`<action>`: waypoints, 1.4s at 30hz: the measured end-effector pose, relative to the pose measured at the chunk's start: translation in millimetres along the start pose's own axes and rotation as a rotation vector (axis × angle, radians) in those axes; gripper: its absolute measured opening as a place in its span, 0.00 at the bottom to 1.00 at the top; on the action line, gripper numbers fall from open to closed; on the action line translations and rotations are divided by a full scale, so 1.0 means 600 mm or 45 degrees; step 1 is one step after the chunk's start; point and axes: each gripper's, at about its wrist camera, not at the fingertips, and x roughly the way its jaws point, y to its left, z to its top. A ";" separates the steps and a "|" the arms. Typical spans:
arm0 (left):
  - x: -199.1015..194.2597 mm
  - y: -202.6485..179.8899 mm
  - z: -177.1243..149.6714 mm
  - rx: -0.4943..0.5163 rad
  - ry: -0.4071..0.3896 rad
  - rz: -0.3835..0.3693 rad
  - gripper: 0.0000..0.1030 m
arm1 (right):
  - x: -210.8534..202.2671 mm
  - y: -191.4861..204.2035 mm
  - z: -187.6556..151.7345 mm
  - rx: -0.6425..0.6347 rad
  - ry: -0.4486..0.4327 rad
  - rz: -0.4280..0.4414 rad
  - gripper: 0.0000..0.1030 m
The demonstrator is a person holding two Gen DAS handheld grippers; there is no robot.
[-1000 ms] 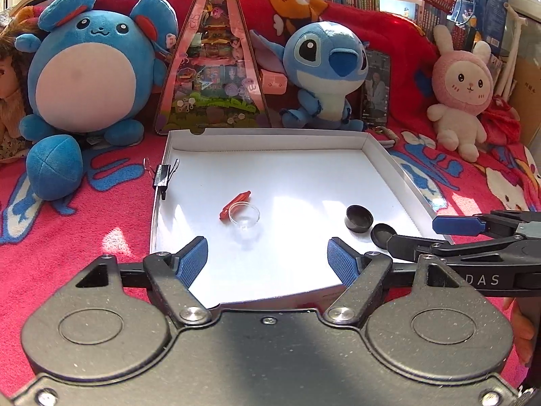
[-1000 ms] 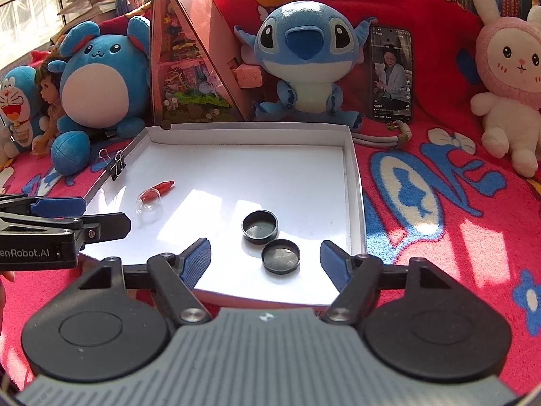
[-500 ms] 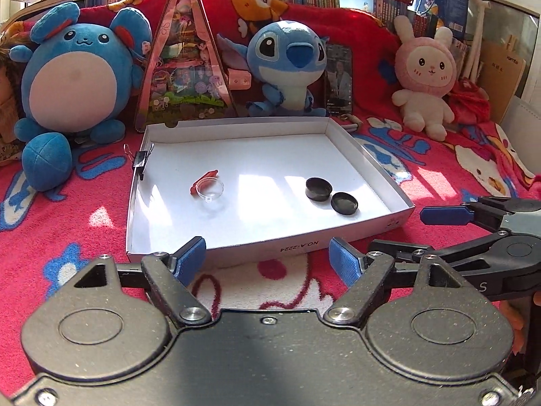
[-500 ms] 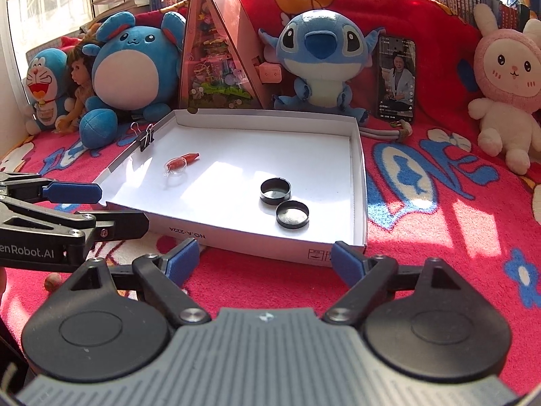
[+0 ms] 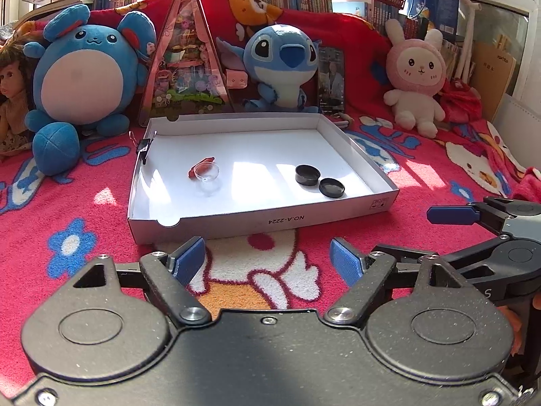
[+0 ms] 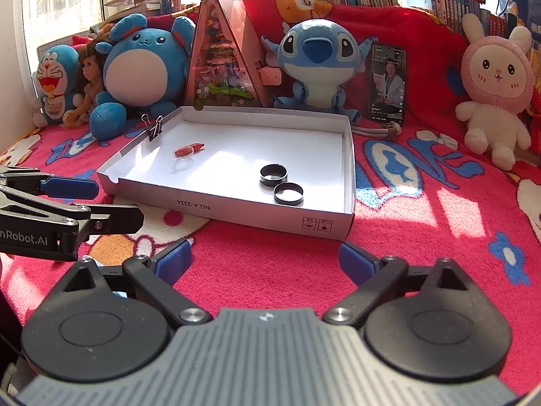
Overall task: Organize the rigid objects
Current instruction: 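Move the left gripper toward the brown acorn while the right gripper approaches the black lids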
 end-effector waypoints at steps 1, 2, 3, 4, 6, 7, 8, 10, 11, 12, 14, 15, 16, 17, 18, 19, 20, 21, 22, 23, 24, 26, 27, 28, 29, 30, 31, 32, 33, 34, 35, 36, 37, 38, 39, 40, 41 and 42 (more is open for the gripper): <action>-0.003 0.000 -0.005 0.000 -0.002 0.000 0.78 | -0.002 0.001 -0.003 -0.004 -0.003 -0.002 0.97; -0.005 -0.001 -0.009 -0.001 -0.003 -0.002 0.78 | -0.004 0.003 -0.007 -0.009 -0.006 -0.004 0.97; -0.007 -0.001 -0.013 -0.002 -0.004 -0.002 0.78 | -0.005 0.005 -0.011 -0.016 -0.011 -0.008 0.97; -0.010 -0.002 -0.020 -0.005 -0.006 -0.002 0.78 | -0.007 0.007 -0.015 -0.023 -0.015 -0.011 0.98; -0.012 -0.002 -0.028 -0.008 -0.006 -0.005 0.78 | -0.010 0.013 -0.022 -0.040 -0.021 -0.018 0.98; -0.012 -0.001 -0.032 -0.007 -0.002 -0.010 0.78 | -0.010 0.015 -0.025 -0.047 -0.021 -0.016 0.98; -0.012 -0.001 -0.035 -0.007 0.003 -0.010 0.78 | -0.010 0.017 -0.028 -0.053 -0.020 -0.012 0.98; -0.012 -0.001 -0.039 -0.003 0.007 -0.004 0.78 | -0.012 0.021 -0.034 -0.058 -0.023 -0.007 0.99; -0.013 -0.001 -0.040 0.001 0.005 0.000 0.78 | -0.012 0.023 -0.035 -0.058 -0.025 -0.008 0.99; -0.014 -0.001 -0.042 0.005 0.001 0.004 0.78 | -0.013 0.024 -0.037 -0.058 -0.030 -0.011 0.99; -0.019 -0.001 -0.045 0.017 -0.014 0.015 0.78 | -0.015 0.026 -0.040 -0.059 -0.041 -0.016 0.99; -0.020 -0.002 -0.046 0.022 -0.019 0.018 0.79 | -0.017 0.026 -0.042 -0.059 -0.048 -0.017 1.00; -0.023 -0.002 -0.049 0.026 -0.026 0.023 0.79 | -0.019 0.028 -0.044 -0.060 -0.058 -0.022 1.00; -0.025 -0.002 -0.052 0.027 -0.030 0.026 0.80 | -0.020 0.029 -0.046 -0.064 -0.064 -0.027 1.00; -0.026 -0.002 -0.054 0.028 -0.033 0.027 0.80 | -0.022 0.030 -0.048 -0.071 -0.071 -0.032 1.00; -0.028 -0.002 -0.058 0.030 -0.033 0.029 0.80 | -0.023 0.033 -0.050 -0.081 -0.081 -0.042 1.00; -0.029 -0.002 -0.060 0.032 -0.034 0.030 0.80 | -0.025 0.035 -0.053 -0.091 -0.089 -0.051 1.00; -0.031 -0.002 -0.062 0.034 -0.036 0.032 0.80 | -0.025 0.037 -0.054 -0.097 -0.093 -0.056 1.00; -0.032 -0.002 -0.065 0.037 -0.038 0.035 0.80 | -0.026 0.038 -0.056 -0.103 -0.098 -0.059 1.00; -0.034 -0.002 -0.066 0.038 -0.039 0.038 0.80 | -0.027 0.039 -0.057 -0.106 -0.100 -0.060 1.00; -0.035 -0.001 -0.068 0.038 -0.040 0.042 0.80 | -0.028 0.039 -0.059 -0.106 -0.103 -0.061 1.00; -0.038 0.002 -0.071 0.032 -0.043 0.050 0.81 | -0.031 0.040 -0.063 -0.100 -0.111 -0.059 1.00; -0.039 0.003 -0.073 0.028 -0.041 0.051 0.81 | -0.032 0.040 -0.064 -0.098 -0.113 -0.057 1.00; -0.040 0.006 -0.076 0.020 -0.038 0.051 0.81 | -0.034 0.041 -0.067 -0.096 -0.114 -0.058 1.00; -0.041 0.009 -0.077 0.017 -0.035 0.050 0.81 | -0.035 0.041 -0.068 -0.096 -0.115 -0.059 1.00; -0.041 0.010 -0.079 0.016 -0.033 0.049 0.81 | -0.036 0.042 -0.070 -0.097 -0.115 -0.060 1.00; -0.043 0.014 -0.081 0.014 -0.032 0.051 0.81 | -0.037 0.043 -0.072 -0.099 -0.115 -0.060 1.00; -0.044 0.017 -0.083 0.013 -0.031 0.055 0.81 | -0.038 0.044 -0.073 -0.100 -0.117 -0.060 1.00; -0.044 0.020 -0.084 0.013 -0.031 0.062 0.81 | -0.039 0.044 -0.075 -0.103 -0.118 -0.060 1.00; -0.045 0.022 -0.086 0.011 -0.031 0.071 0.81 | -0.040 0.045 -0.076 -0.106 -0.119 -0.060 1.00; -0.046 0.025 -0.087 0.010 -0.032 0.079 0.82 | -0.041 0.046 -0.078 -0.111 -0.120 -0.062 1.00; -0.047 0.028 -0.089 0.008 -0.033 0.087 0.82 | -0.042 0.048 -0.079 -0.118 -0.122 -0.065 1.00; -0.049 0.031 -0.091 0.005 -0.034 0.095 0.82 | -0.042 0.049 -0.081 -0.126 -0.123 -0.067 1.00; -0.050 0.034 -0.093 0.001 -0.033 0.099 0.82 | -0.043 0.050 -0.083 -0.134 -0.124 -0.068 1.00; -0.050 0.037 -0.096 -0.006 -0.031 0.104 0.82 | -0.044 0.051 -0.085 -0.137 -0.125 -0.069 1.00; -0.051 0.039 -0.097 -0.012 -0.030 0.107 0.82 | -0.044 0.052 -0.087 -0.141 -0.125 -0.071 1.00; -0.050 0.042 -0.099 -0.018 -0.026 0.109 0.82 | -0.045 0.053 -0.089 -0.145 -0.123 -0.070 1.00; -0.050 0.044 -0.101 -0.023 -0.023 0.111 0.82 | -0.045 0.054 -0.091 -0.147 -0.121 -0.069 1.00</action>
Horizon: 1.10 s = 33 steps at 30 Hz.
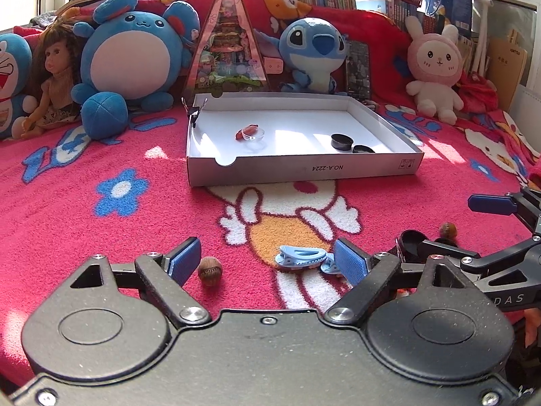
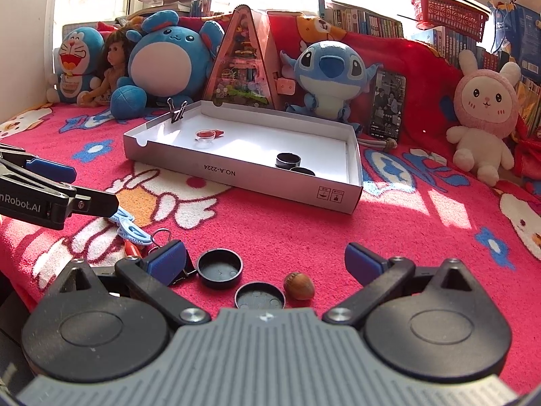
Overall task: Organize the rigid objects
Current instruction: 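Move the left gripper toward the brown acorn while the right gripper approaches the black lids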
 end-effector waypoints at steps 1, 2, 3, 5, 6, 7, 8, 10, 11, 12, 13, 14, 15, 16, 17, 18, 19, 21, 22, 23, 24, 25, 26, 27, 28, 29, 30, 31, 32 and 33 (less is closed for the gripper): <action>0.000 0.003 -0.003 -0.007 0.005 0.003 0.82 | 0.000 0.001 -0.001 -0.001 0.003 0.000 1.00; 0.001 0.005 -0.005 -0.012 0.010 0.006 0.82 | 0.000 0.002 -0.003 -0.002 0.008 0.001 1.00; 0.001 0.006 -0.006 -0.018 0.014 0.008 0.82 | 0.000 0.002 -0.004 -0.004 0.011 0.003 1.00; 0.002 0.010 -0.009 -0.030 0.020 0.010 0.82 | 0.001 0.004 -0.006 -0.007 0.017 0.002 1.00; 0.002 0.011 -0.010 -0.036 0.022 0.010 0.82 | 0.001 0.005 -0.007 -0.007 0.019 0.001 1.00; 0.003 0.012 -0.011 -0.044 0.025 0.011 0.82 | 0.000 0.006 -0.008 -0.007 0.021 0.002 1.00; 0.002 0.014 -0.012 -0.050 0.026 0.011 0.82 | 0.000 0.007 -0.009 -0.007 0.023 0.003 1.00; 0.001 0.017 -0.013 -0.062 0.027 0.014 0.82 | 0.000 0.008 -0.011 -0.007 0.025 0.000 1.00; 0.000 0.018 -0.014 -0.067 0.026 0.016 0.82 | 0.000 0.009 -0.011 -0.009 0.026 -0.004 1.00; -0.001 0.020 -0.015 -0.072 0.023 0.017 0.82 | -0.001 0.009 -0.013 -0.014 0.029 -0.012 1.00; -0.002 0.021 -0.016 -0.074 0.023 0.019 0.82 | -0.002 0.010 -0.014 -0.019 0.030 -0.017 1.00; -0.003 0.022 -0.017 -0.077 0.023 0.024 0.82 | -0.003 0.010 -0.015 -0.023 0.032 -0.022 0.99; -0.004 0.024 -0.018 -0.080 0.024 0.027 0.82 | -0.003 0.010 -0.016 -0.022 0.035 -0.024 0.97; -0.005 0.025 -0.019 -0.086 0.026 0.029 0.81 | -0.004 0.009 -0.017 -0.017 0.038 -0.027 0.96; -0.006 0.028 -0.019 -0.096 0.027 0.030 0.78 | -0.005 0.008 -0.018 -0.010 0.042 -0.028 0.93; -0.007 0.030 -0.020 -0.104 0.027 0.029 0.75 | -0.005 0.007 -0.019 -0.004 0.047 -0.026 0.91; -0.009 0.033 -0.021 -0.114 0.026 0.025 0.73 | -0.007 0.004 -0.020 0.005 0.050 -0.024 0.90; -0.011 0.036 -0.022 -0.123 0.024 0.028 0.68 | -0.010 0.002 -0.023 0.018 0.053 -0.026 0.87; -0.012 0.037 -0.024 -0.122 0.023 0.032 0.67 | -0.011 0.001 -0.024 0.022 0.054 -0.025 0.86; -0.012 0.037 -0.025 -0.118 0.022 0.037 0.64 | -0.013 0.001 -0.025 0.025 0.056 -0.022 0.83; -0.012 0.037 -0.026 -0.112 0.022 0.042 0.59 | -0.015 0.002 -0.026 0.027 0.055 -0.021 0.79; -0.012 0.036 -0.027 -0.108 0.023 0.048 0.57 | -0.016 0.003 -0.027 0.026 0.055 -0.023 0.78; -0.011 0.035 -0.027 -0.104 0.024 0.053 0.52 | -0.017 0.004 -0.028 0.024 0.057 -0.026 0.75; -0.010 0.035 -0.028 -0.102 0.023 0.060 0.49 | -0.018 0.005 -0.028 0.021 0.058 -0.027 0.72; -0.009 0.036 -0.028 -0.101 0.021 0.065 0.48 | -0.019 0.006 -0.028 0.020 0.058 -0.029 0.70; -0.007 0.037 -0.028 -0.102 0.019 0.072 0.48 | -0.020 0.006 -0.029 0.022 0.058 -0.030 0.67; -0.005 0.037 -0.028 -0.103 0.014 0.083 0.48 | -0.021 0.007 -0.029 0.024 0.059 -0.028 0.64; -0.002 0.037 -0.029 -0.096 0.009 0.098 0.48 | -0.022 0.007 -0.029 0.027 0.060 -0.027 0.64; 0.001 0.035 -0.029 -0.081 0.006 0.115 0.48 | -0.023 0.007 -0.030 0.030 0.060 -0.025 0.63; 0.005 0.032 -0.030 -0.062 0.006 0.136 0.48 | -0.023 0.008 -0.031 0.032 0.060 -0.027 0.63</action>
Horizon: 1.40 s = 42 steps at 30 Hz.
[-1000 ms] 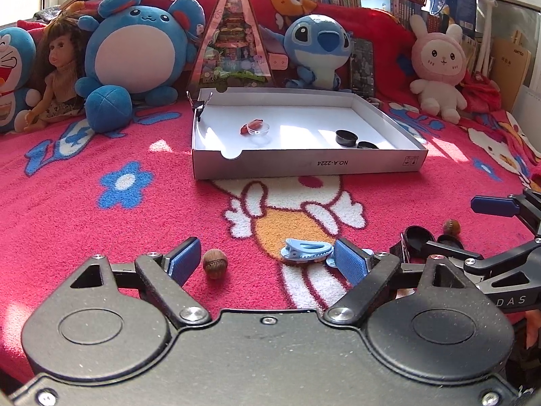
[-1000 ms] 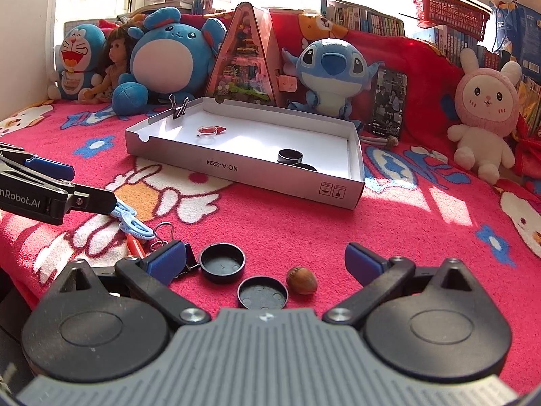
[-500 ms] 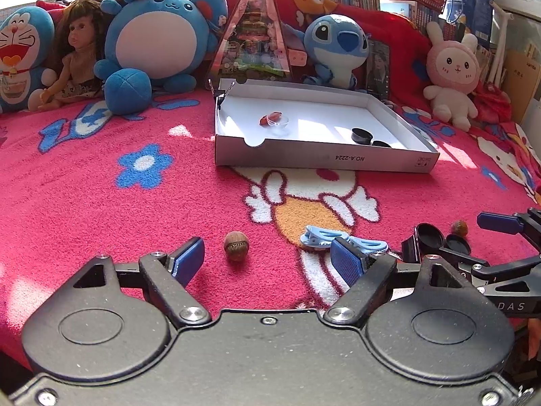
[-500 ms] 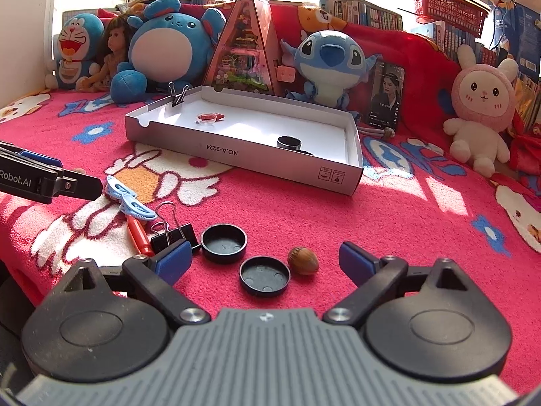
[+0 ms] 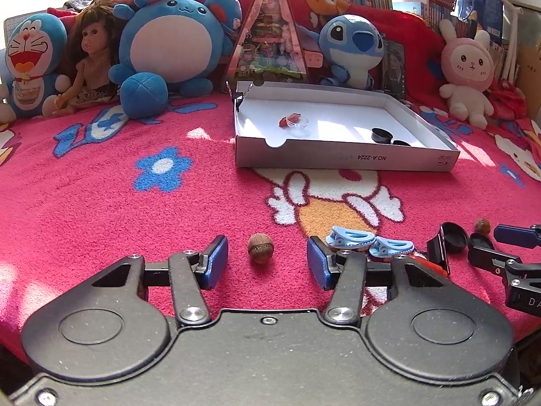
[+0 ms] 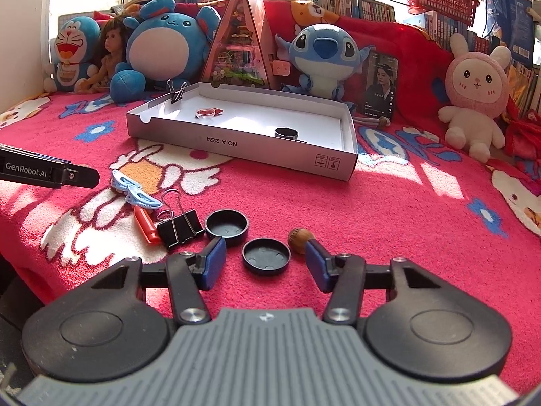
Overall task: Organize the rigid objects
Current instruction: 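Move the left gripper toward the brown acorn while the right gripper approaches the black lids, then grasp the brown acorn with the left gripper while the right gripper grasps a black lid, then carry the acorn and black lid into the white box and open both grippers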
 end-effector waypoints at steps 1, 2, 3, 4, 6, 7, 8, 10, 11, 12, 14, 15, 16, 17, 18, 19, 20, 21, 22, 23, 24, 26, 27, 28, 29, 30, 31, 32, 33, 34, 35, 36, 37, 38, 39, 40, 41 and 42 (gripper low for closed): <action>0.003 -0.002 -0.001 0.006 0.002 0.013 0.48 | 0.000 0.001 -0.001 0.001 0.003 -0.002 0.63; 0.006 -0.002 -0.003 0.004 0.005 0.016 0.48 | 0.001 0.001 -0.002 0.004 0.005 -0.003 0.63; 0.008 -0.002 -0.004 -0.003 0.007 0.014 0.48 | 0.001 0.001 -0.003 0.013 0.006 -0.004 0.63; 0.009 -0.001 -0.004 -0.009 0.005 0.012 0.47 | 0.001 0.001 -0.004 0.021 0.007 -0.004 0.63; 0.010 0.000 -0.004 -0.015 0.000 0.014 0.45 | 0.002 0.001 -0.006 0.036 0.012 -0.008 0.63; 0.010 0.001 -0.003 -0.024 0.000 0.014 0.44 | 0.001 0.001 -0.006 0.042 0.014 -0.006 0.63; 0.011 0.002 -0.002 -0.032 0.001 0.013 0.42 | 0.001 0.000 -0.007 0.049 0.016 -0.003 0.63; 0.013 0.006 -0.001 -0.049 0.003 0.007 0.35 | 0.002 -0.002 -0.006 0.064 0.014 -0.003 0.62; 0.013 0.006 0.000 -0.053 0.003 0.009 0.30 | 0.004 -0.003 -0.005 0.078 0.013 -0.003 0.60; 0.014 0.007 0.001 -0.056 0.003 0.011 0.25 | 0.006 -0.005 -0.004 0.092 0.014 -0.004 0.55; 0.014 0.009 0.002 -0.064 0.005 0.014 0.18 | 0.010 -0.010 -0.001 0.134 0.025 0.003 0.46; 0.014 0.010 0.003 -0.068 0.006 0.014 0.16 | 0.012 -0.011 0.000 0.145 0.028 0.008 0.40; 0.014 0.010 0.004 -0.072 0.009 0.013 0.16 | 0.013 -0.013 0.002 0.157 0.032 0.011 0.37; 0.014 0.012 0.005 -0.078 0.010 0.011 0.16 | 0.013 -0.013 0.004 0.161 0.035 0.012 0.36; 0.014 0.013 0.007 -0.086 0.011 0.009 0.16 | 0.014 -0.013 0.005 0.159 0.036 0.015 0.36; 0.013 0.014 0.010 -0.090 0.010 0.007 0.15 | 0.013 -0.012 0.007 0.157 0.034 0.019 0.36; 0.014 0.015 0.013 -0.092 0.008 0.007 0.15 | 0.012 -0.012 0.009 0.157 0.030 0.020 0.36; 0.015 0.016 0.017 -0.093 0.007 0.009 0.15 | 0.012 -0.012 0.012 0.156 0.025 0.023 0.36; 0.017 0.016 0.022 -0.096 0.005 0.011 0.15 | 0.010 -0.014 0.016 0.157 0.017 0.027 0.36; 0.019 0.017 0.028 -0.099 0.001 0.012 0.15 | 0.009 -0.016 0.022 0.160 0.009 0.029 0.36; 0.020 0.017 0.034 -0.101 -0.004 0.010 0.15 | 0.009 -0.017 0.026 0.165 0.003 0.029 0.36; 0.021 0.016 0.049 -0.097 -0.022 -0.001 0.15 | 0.010 -0.023 0.038 0.177 -0.010 0.028 0.36; 0.021 0.014 0.056 -0.093 -0.032 -0.005 0.15 | 0.012 -0.026 0.044 0.184 -0.018 0.024 0.36; 0.021 0.012 0.063 -0.090 -0.041 -0.008 0.16 | 0.015 -0.029 0.050 0.190 -0.022 0.019 0.36; 0.021 0.010 0.070 -0.087 -0.050 -0.013 0.16 | 0.018 -0.031 0.055 0.196 -0.024 0.016 0.36; 0.021 0.008 0.078 -0.083 -0.059 -0.021 0.16 | 0.022 -0.034 0.061 0.201 -0.024 0.015 0.36; 0.022 0.006 0.085 -0.081 -0.066 -0.027 0.15 | 0.027 -0.038 0.068 0.210 -0.023 0.015 0.36; 0.023 0.004 0.092 -0.079 -0.072 -0.033 0.16 | 0.032 -0.041 0.074 0.220 -0.021 0.012 0.36; 0.024 0.002 0.097 -0.077 -0.073 -0.039 0.16 | 0.036 -0.044 0.080 0.228 -0.018 0.011 0.36; 0.025 -0.001 0.104 -0.078 -0.075 -0.049 0.16 | 0.040 -0.048 0.085 0.236 -0.018 0.011 0.36; 0.026 -0.003 0.109 -0.077 -0.076 -0.058 0.15 | 0.044 -0.052 0.091 0.245 -0.022 0.009 0.36; 0.028 -0.005 0.115 -0.076 -0.075 -0.067 0.16 | 0.047 -0.054 0.096 0.248 -0.024 0.008 0.36; 0.030 -0.006 0.121 -0.077 -0.075 -0.075 0.15 | 0.051 -0.057 0.102 0.252 -0.027 0.004 0.36; 0.033 -0.008 0.128 -0.077 -0.075 -0.081 0.15 | 0.055 -0.061 0.108 0.256 -0.029 0.003 0.36; 0.036 -0.009 0.135 -0.075 -0.077 -0.084 0.15 | 0.059 -0.066 0.116 0.263 -0.030 0.003 0.36; 0.038 -0.010 0.142 -0.072 -0.078 -0.086 0.15 | 0.064 -0.070 0.123 0.273 -0.030 0.005 0.36; 0.040 -0.011 0.148 -0.069 -0.081 -0.089 0.15 | 0.068 -0.074 0.129 0.281 -0.028 0.008 0.36; 0.042 -0.012 0.156 -0.064 -0.083 -0.093 0.15 | 0.072 -0.078 0.135 0.285 -0.027 0.011 0.36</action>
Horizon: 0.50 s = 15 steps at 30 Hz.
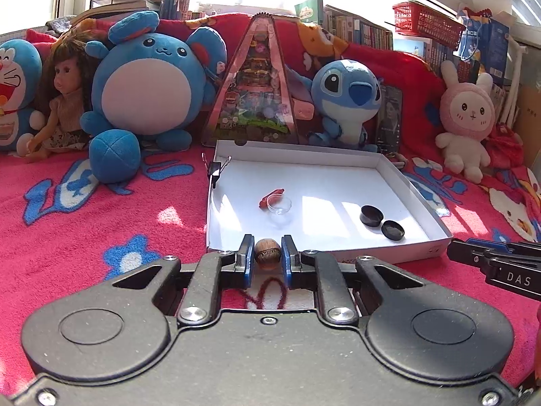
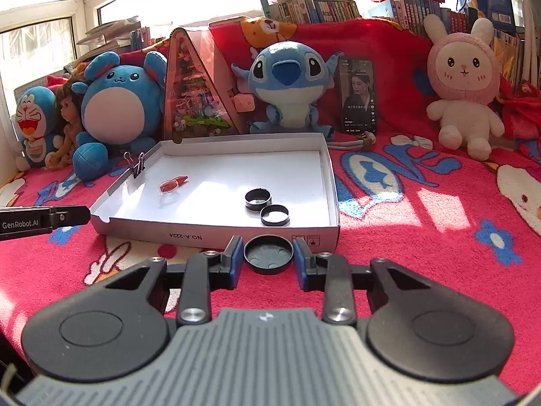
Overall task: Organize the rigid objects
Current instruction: 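Carry the acorn and black lid into the white box and open both grippers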
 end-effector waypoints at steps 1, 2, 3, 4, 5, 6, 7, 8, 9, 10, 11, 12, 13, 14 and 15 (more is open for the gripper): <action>0.003 -0.001 0.007 0.007 -0.002 -0.003 0.15 | 0.006 -0.003 0.009 0.010 0.003 0.001 0.36; 0.005 -0.002 0.013 0.015 -0.006 -0.007 0.15 | 0.011 -0.006 0.016 0.017 0.007 0.000 0.36; 0.008 -0.004 0.021 0.022 -0.010 -0.010 0.16 | 0.016 -0.008 0.023 0.024 0.011 0.000 0.36; 0.012 -0.005 0.028 0.025 -0.010 -0.010 0.16 | 0.022 -0.011 0.030 0.036 0.015 -0.002 0.36; 0.016 -0.006 0.035 0.028 -0.008 -0.013 0.16 | 0.027 -0.014 0.036 0.045 0.018 -0.003 0.36; 0.021 -0.006 0.042 0.028 -0.007 -0.018 0.16 | 0.033 -0.017 0.043 0.056 0.025 -0.004 0.36; 0.027 -0.007 0.050 0.027 -0.005 -0.024 0.16 | 0.040 -0.021 0.050 0.069 0.033 -0.002 0.36; 0.033 -0.007 0.059 0.025 -0.002 -0.028 0.16 | 0.045 -0.023 0.056 0.077 0.042 0.000 0.36; 0.039 -0.007 0.066 0.024 0.000 -0.030 0.16 | 0.054 -0.027 0.065 0.086 0.055 0.001 0.36; 0.049 -0.007 0.078 0.027 0.007 -0.034 0.16 | 0.062 -0.029 0.073 0.094 0.067 -0.001 0.36; 0.059 -0.007 0.088 0.027 0.019 -0.036 0.16 | 0.070 -0.031 0.081 0.101 0.078 -0.005 0.36; 0.069 -0.007 0.098 0.026 0.036 -0.036 0.16 | 0.080 -0.034 0.091 0.112 0.095 -0.011 0.36; 0.085 -0.007 0.111 0.035 0.064 -0.037 0.16 | 0.088 -0.036 0.099 0.122 0.108 -0.014 0.36; 0.097 -0.008 0.120 0.050 0.087 -0.032 0.16 | 0.097 -0.038 0.108 0.132 0.119 -0.017 0.36; 0.109 -0.009 0.128 0.062 0.107 -0.018 0.16 | 0.106 -0.040 0.116 0.139 0.134 -0.020 0.36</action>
